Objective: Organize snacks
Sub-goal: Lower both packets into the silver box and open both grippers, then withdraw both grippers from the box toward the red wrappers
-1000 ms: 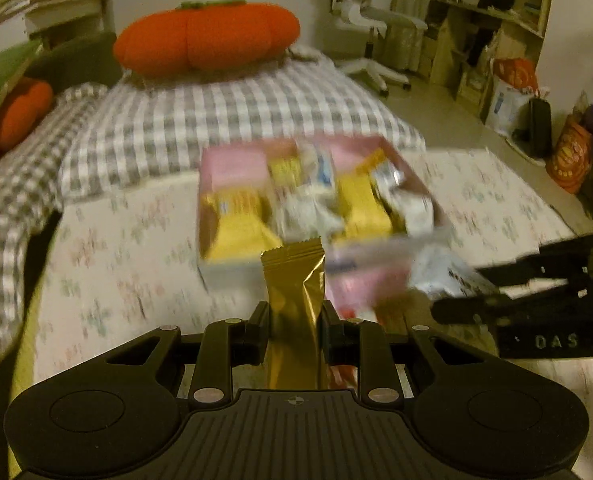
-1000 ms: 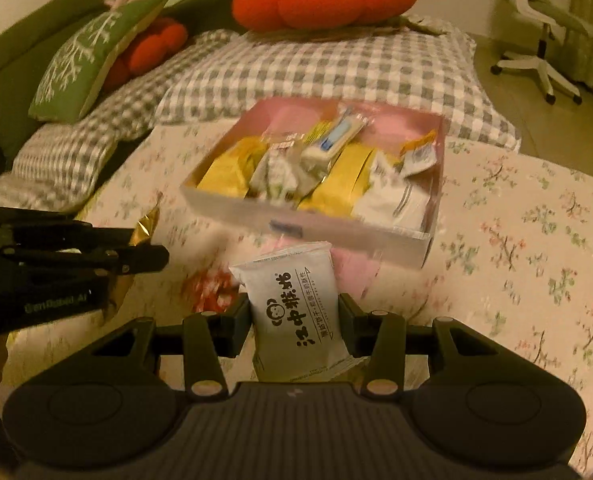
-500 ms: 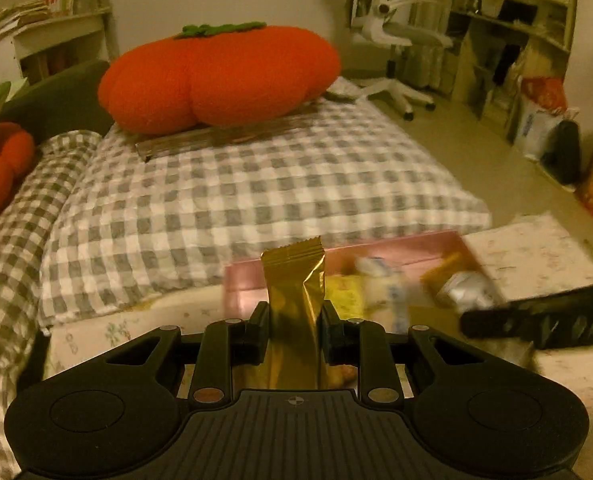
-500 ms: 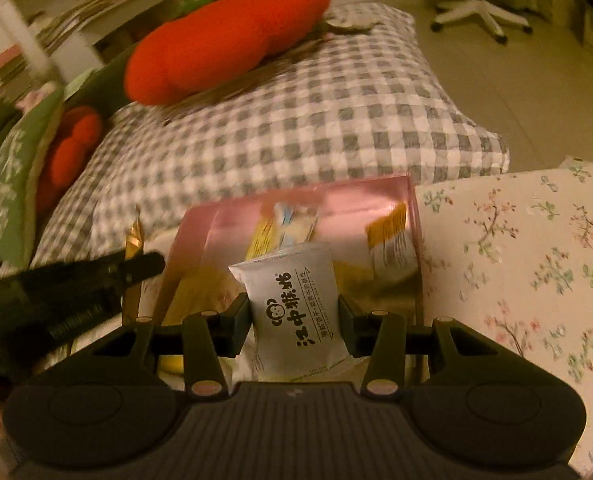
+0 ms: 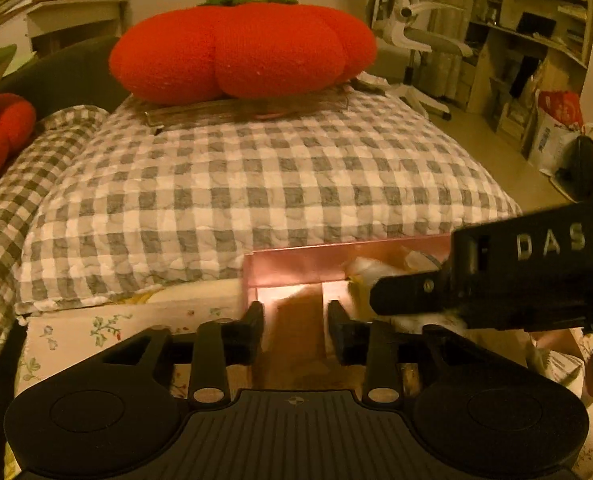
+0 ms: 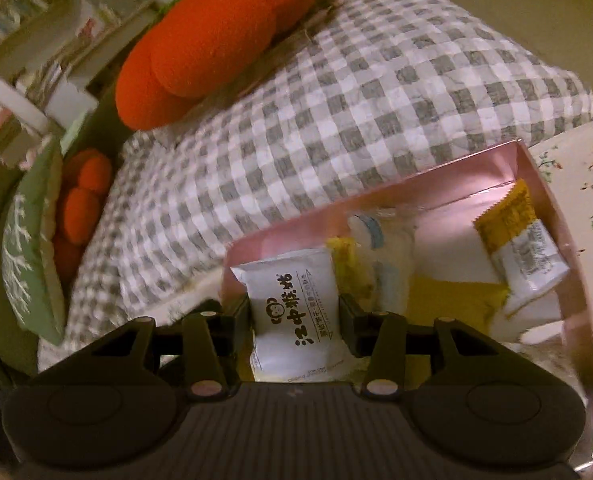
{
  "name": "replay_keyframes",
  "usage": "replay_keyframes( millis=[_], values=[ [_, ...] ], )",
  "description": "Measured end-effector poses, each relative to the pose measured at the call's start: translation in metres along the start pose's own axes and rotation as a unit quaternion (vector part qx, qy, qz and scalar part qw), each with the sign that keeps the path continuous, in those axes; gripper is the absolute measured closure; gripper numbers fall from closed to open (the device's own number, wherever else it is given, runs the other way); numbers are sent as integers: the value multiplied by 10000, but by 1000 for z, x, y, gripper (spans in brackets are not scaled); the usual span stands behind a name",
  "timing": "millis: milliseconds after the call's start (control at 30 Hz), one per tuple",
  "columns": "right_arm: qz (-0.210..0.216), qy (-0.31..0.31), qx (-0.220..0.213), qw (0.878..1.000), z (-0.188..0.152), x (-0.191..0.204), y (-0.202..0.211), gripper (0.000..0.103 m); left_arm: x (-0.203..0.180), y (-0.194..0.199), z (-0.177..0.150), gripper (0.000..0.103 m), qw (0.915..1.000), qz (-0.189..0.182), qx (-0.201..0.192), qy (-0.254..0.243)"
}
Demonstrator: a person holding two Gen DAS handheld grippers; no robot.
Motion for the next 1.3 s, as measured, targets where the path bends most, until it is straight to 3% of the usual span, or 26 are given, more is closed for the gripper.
replay_keyframes(
  millis=[233,500,600,733,867,1067,1200,1300],
  values=[
    [-192,180,-230,9994,3,-7,31,51,20,33,-1,64,9997,62,-129,221],
    [-442,491,-216,9976,-17,-10,87,50,5,77,-23,63,9990,178,235,345],
    [-468,499,-69,9976,-31,-8,103,49,-11,96,-31,52,9987,150,341,335],
    [-597,393,162,9973,-49,-3,120,49,-33,122,-43,48,9987,110,487,111],
    [-614,324,239,9973,-62,2,139,44,-45,144,-53,38,9980,122,626,29],
    [-867,268,464,9948,-78,-14,141,37,-58,145,-77,23,9941,283,1025,-231],
    [-1126,126,606,9917,-90,-36,131,37,-57,126,-102,23,9857,586,1504,-476],
    [-1170,10,703,9906,-97,-47,126,41,-54,119,-115,23,9860,466,1577,-282]
  ],
)
Point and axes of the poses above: each gripper's, at about its wrist camera, not at the fingertips, and y roughly against the way its jaws point, x to its left, z to its top, the point moved 7 cm from there along -y, roughly the way its jaws point, and after that the axes turned 1 degree about -x, right-handed, at the moved point
